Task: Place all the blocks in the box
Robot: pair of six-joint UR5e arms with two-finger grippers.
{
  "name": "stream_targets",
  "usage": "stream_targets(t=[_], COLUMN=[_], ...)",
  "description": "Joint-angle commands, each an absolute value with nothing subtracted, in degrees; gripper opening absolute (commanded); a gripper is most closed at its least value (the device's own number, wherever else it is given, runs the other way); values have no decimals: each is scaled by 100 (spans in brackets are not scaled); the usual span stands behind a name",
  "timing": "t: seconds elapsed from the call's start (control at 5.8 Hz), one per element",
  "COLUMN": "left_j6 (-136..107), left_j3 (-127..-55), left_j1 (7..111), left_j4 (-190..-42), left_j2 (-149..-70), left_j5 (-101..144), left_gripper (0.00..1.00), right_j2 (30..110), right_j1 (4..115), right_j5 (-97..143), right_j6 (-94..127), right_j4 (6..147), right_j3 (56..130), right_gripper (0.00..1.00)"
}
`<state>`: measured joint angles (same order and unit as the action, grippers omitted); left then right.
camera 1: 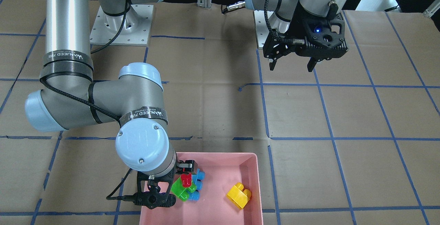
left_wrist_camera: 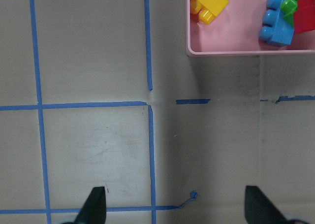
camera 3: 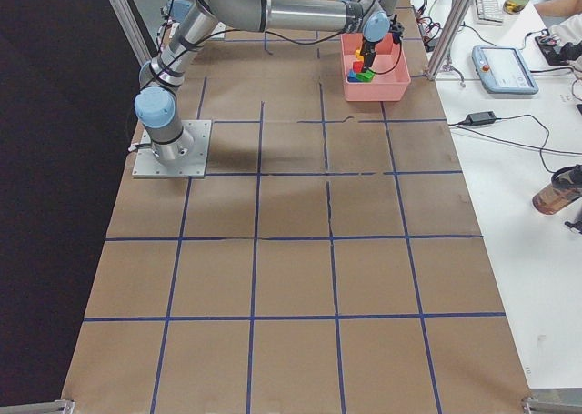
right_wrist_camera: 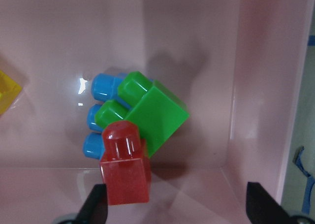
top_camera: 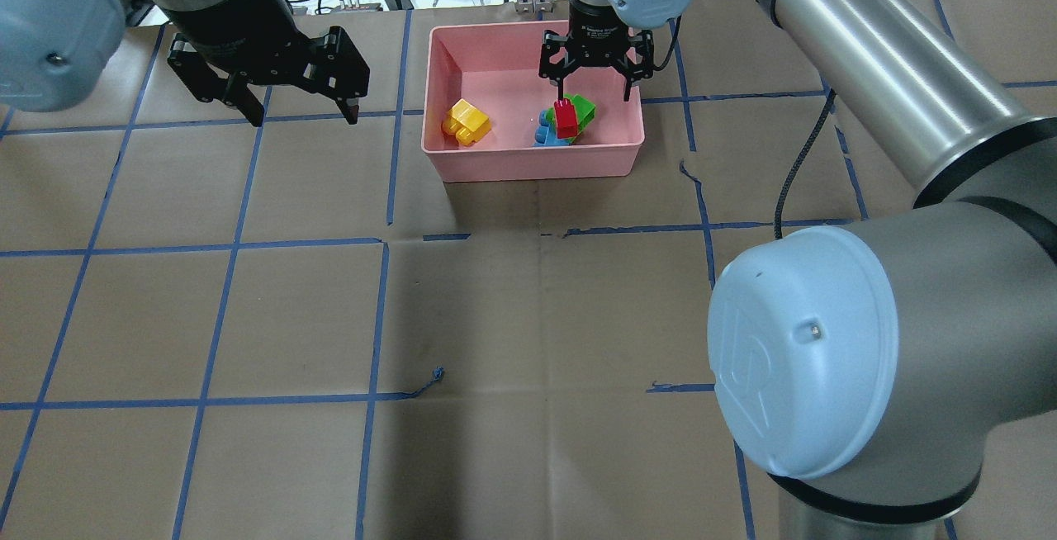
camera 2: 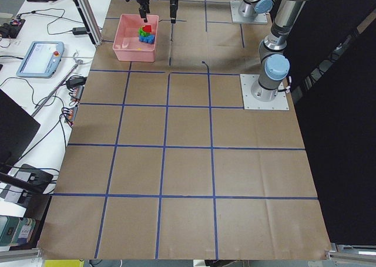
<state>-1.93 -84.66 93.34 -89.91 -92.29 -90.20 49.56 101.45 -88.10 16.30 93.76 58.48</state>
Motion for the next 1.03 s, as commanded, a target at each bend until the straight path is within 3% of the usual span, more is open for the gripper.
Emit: stream_targets(t=[0.0, 0.34, 0.86], left_j6=[-193, -193, -193], left_j3=[-8464, -8455, -8464], left_j1=[9334, 9334, 9325], left_j4=[-8991, -8991, -8991], left_j2=[-9220, -9220, -9229], left_j5=[-9026, -9026, -9026], left_gripper=[100, 100, 100], right_j2=[5560, 6350, 8274], right_j1=[9733, 9423, 9028], right_j5=[-8807, -8850, -8824], right_j6=[1478, 775, 624], right_j4=[8609, 7896, 7936], right_j3=[5897, 6220, 8169], right_gripper=[100, 99, 99])
